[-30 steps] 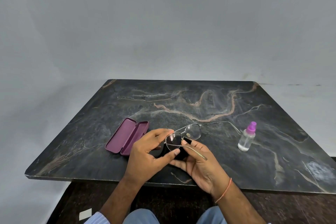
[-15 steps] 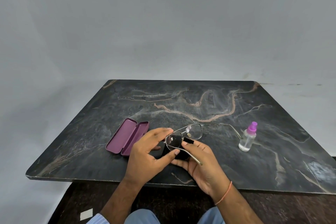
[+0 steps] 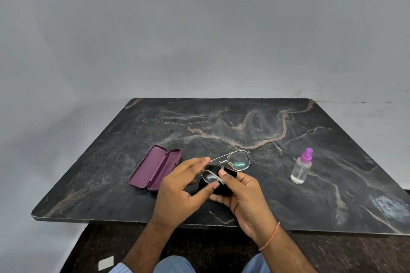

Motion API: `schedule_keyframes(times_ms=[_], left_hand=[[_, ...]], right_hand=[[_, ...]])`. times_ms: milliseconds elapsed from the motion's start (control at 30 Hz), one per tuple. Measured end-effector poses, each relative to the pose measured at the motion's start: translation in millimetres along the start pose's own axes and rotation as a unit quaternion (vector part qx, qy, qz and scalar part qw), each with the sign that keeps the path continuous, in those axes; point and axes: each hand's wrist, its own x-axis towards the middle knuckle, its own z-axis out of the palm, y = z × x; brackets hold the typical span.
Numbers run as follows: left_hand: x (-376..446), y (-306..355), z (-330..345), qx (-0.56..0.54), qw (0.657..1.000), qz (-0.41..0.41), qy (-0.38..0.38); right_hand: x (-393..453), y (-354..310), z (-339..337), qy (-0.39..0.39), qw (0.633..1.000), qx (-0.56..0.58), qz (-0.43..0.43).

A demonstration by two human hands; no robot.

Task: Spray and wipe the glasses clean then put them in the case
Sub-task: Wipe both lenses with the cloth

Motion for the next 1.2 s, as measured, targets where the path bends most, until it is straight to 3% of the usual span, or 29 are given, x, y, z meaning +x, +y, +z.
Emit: schedule_keyframes(times_ms=[333,533,767,1033,1200], left_hand=[[0.2,-9.8,3.4,-0.083,0.992,-0.093,0.010],[0.1,-8.3,2.0,-0.090,0.993,-0.081,0.007],[1.4,-9.2,1.1,-0.093,0.991,-0.093,0.008],[1.8,-4.6,0.3,-0.091,0.992,-0.086,0.009],[2.7,-2.1,0.3,-0.083,0.993,-0.081,0.021]], right_hand=[[0.5,-3.0,-6.3,-0.039,0.998,0.055,0.019],[6.7,-1.6,-9.9,-0.058,0.996,0.039,0.059],[8.0,0.5,-6.4,-0.007,0.998,0.068,0.015],[7.8,-4.1,-11.9,-0.091,0.990,0.068,0.081],[11.5,-1.6,-10.3,-0.049,0.995,0.057,0.068]])
